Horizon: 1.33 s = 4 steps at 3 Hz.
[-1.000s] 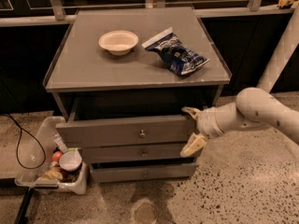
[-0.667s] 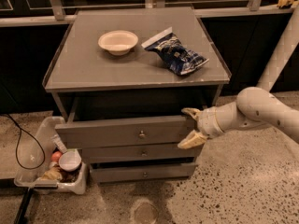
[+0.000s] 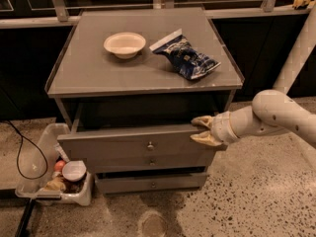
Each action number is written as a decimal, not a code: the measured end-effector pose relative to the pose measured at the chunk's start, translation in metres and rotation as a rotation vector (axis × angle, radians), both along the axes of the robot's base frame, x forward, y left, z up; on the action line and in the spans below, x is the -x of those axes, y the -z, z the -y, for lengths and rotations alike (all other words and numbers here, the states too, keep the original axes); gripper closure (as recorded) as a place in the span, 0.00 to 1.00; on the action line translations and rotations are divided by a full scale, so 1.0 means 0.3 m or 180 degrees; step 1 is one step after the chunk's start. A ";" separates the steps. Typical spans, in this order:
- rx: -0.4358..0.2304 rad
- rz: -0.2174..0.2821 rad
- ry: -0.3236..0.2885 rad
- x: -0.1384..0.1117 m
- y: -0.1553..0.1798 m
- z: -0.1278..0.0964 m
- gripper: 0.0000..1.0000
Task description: Open top drawer
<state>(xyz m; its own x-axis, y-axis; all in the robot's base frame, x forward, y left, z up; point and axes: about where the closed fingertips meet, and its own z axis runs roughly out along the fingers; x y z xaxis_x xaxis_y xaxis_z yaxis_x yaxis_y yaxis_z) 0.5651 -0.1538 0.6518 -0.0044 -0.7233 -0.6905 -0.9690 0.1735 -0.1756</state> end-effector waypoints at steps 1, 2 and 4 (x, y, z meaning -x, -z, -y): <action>0.0000 0.0000 0.0000 -0.002 -0.010 0.000 1.00; 0.0000 0.0000 0.0000 -0.004 -0.016 0.002 1.00; -0.0001 -0.0001 -0.0001 -0.003 -0.016 0.002 0.57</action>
Offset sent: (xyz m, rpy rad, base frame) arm -0.3840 -0.1350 -0.0654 0.3627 -0.0198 -0.0089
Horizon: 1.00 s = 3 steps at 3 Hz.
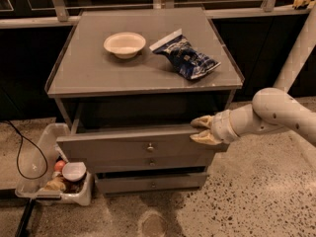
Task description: Open top drawer
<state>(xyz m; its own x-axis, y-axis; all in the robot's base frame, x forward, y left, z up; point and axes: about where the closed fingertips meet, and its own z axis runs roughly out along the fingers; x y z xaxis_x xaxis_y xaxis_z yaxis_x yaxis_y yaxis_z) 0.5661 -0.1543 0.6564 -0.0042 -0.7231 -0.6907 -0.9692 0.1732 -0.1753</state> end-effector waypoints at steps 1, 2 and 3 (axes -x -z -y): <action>-0.0023 -0.0021 -0.0030 0.003 0.007 -0.005 0.34; -0.0023 -0.0022 -0.0031 0.002 0.003 -0.003 0.11; -0.0154 -0.0082 -0.0172 0.102 0.040 0.018 0.15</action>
Offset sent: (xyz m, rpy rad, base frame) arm -0.0674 -0.0135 -0.0294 0.1468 0.0401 0.1380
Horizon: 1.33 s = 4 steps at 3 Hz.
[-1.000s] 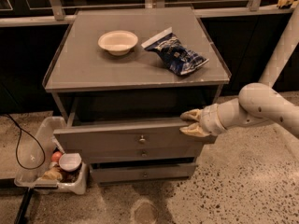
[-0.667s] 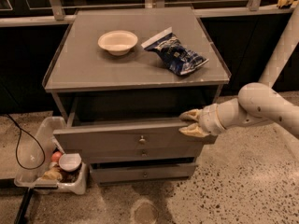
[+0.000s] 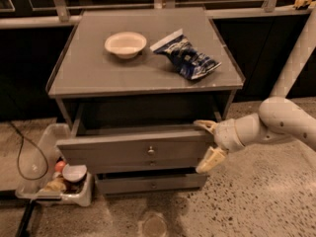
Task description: Open top drawer
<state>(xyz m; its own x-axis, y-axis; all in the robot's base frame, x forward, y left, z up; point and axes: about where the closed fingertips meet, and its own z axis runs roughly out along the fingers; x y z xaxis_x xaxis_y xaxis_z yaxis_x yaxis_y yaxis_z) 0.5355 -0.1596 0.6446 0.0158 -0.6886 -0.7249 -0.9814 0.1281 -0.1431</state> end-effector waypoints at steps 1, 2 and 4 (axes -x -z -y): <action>-0.0001 0.0000 -0.0001 -0.003 -0.011 -0.004 0.38; -0.0044 -0.0009 -0.0051 0.021 -0.027 -0.020 0.61; -0.0045 -0.0009 -0.0052 0.019 -0.048 -0.018 1.00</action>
Offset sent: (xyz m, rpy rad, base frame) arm -0.2280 -0.0886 -0.0375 0.1302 0.0461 0.0969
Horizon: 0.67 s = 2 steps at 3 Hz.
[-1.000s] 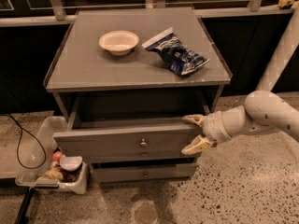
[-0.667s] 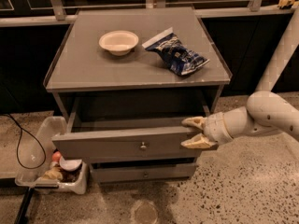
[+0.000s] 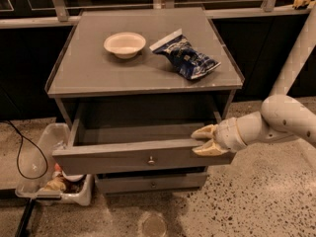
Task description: Open top drawer
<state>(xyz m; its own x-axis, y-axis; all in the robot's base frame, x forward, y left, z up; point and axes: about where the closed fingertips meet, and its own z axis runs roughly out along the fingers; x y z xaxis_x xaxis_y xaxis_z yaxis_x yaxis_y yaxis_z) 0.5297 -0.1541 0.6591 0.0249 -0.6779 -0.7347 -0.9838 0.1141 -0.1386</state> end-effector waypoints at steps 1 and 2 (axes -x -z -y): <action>-0.0075 0.0000 0.0011 0.067 0.019 0.017 1.00; -0.0075 0.0000 0.0010 0.064 0.010 0.015 0.81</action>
Offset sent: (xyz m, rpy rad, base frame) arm -0.0210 -0.0057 -0.0057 0.0235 0.0000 -0.0034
